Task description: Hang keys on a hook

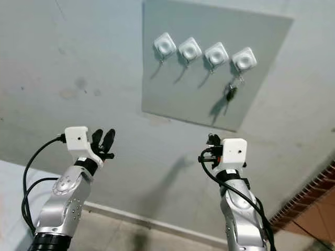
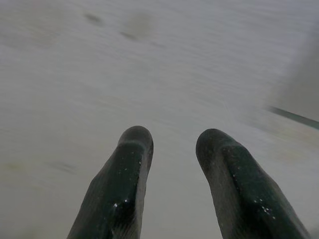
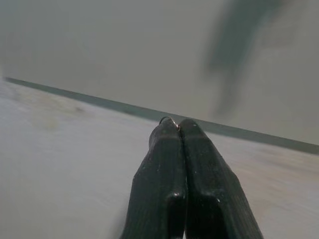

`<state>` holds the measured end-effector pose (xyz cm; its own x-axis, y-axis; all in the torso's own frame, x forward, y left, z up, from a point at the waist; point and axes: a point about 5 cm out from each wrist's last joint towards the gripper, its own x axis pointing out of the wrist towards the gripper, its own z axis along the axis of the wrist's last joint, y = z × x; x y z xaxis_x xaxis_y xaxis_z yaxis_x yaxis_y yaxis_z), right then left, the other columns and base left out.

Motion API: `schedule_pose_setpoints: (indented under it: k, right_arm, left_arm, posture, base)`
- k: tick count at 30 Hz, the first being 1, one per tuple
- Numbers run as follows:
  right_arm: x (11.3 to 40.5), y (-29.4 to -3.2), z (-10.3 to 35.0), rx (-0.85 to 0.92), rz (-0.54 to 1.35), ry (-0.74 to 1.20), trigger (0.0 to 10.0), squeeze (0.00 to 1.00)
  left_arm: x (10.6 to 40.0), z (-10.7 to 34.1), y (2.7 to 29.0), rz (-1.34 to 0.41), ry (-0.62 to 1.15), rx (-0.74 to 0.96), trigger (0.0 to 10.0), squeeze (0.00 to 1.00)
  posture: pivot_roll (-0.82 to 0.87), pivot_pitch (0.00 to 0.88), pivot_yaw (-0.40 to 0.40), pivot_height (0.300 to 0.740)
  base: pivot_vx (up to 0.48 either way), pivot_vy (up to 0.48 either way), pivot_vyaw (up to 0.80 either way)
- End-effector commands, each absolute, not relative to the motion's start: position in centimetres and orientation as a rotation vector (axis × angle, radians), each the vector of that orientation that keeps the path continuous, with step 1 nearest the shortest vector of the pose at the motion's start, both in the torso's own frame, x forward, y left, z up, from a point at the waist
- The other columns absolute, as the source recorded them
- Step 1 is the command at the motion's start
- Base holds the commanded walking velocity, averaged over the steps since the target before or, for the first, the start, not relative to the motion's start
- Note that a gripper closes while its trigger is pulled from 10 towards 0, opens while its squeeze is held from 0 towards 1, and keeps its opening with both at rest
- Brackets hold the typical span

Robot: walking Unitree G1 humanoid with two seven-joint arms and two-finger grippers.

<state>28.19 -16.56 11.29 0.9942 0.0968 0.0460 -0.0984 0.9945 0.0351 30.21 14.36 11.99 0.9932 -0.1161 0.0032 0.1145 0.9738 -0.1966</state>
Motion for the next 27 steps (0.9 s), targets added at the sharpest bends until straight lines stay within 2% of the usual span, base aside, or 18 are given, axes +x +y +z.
schedule_pose_setpoints:
  k: [1,7,8,12,27]
  right_arm:
    - [28.4,-16.1,11.9,0.029,0.127,-0.07,10.0,0.0]
    - [28.2,-15.3,12.5,0.035,0.21,-0.116,10.0,0.0]
    - [28.3,-15.0,12.8,0.044,0.227,-0.128,10.0,0.0]
    - [28.7,-14.5,13.8,0.049,0.267,-0.174,10.0,0.0]
    - [30.2,-13.2,19.4,0.051,0.386,-0.391,10.0,0.0]
  left_arm:
    - [30.3,12.9,14.4,-0.108,-0.035,-0.179,10.0,0.0]
    - [29.8,15.1,13.1,-0.235,-0.155,-0.155,10.0,0.0]
    - [29.7,15.7,12.3,-0.304,-0.172,-0.172,10.0,0.0]
    - [29.4,16.4,10.9,-0.393,-0.217,-0.12,10.0,0.0]
    - [29.8,18.8,8.4,-0.543,-0.287,-0.09,10.0,0.0]
  posture:
    - [0.12,0.0,-0.072,0.74]
    - [0.12,0.0,-0.073,0.74]
    - [0.12,0.0,-0.073,0.74]
    - [0.12,0.0,-0.073,0.74]
    - [0.12,0.0,-0.065,0.74]
  base:
    - [0.0,0.0,0.0]
    - [0.0,0.0,0.0]
    - [0.0,0.0,0.0]
    - [0.0,0.0,0.0]
    - [0.0,0.0,0.0]
